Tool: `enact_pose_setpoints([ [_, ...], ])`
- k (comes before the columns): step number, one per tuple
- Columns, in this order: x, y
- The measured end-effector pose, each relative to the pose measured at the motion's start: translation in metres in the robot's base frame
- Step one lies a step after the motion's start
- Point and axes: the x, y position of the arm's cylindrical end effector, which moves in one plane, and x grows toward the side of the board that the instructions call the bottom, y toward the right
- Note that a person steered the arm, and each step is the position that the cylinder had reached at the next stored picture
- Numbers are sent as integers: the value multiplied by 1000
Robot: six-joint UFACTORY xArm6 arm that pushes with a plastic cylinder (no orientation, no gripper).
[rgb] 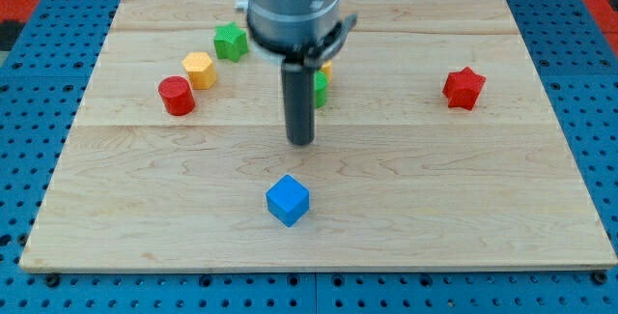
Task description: Separate the green circle from the yellow heart
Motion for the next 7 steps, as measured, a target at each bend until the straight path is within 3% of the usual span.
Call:
enact_pose_setpoints([
  [1, -62, 19],
  [3, -85, 69],
  [4, -143, 71],
  [5, -161, 13],
  [6, -139, -10],
  [7, -131, 19],
])
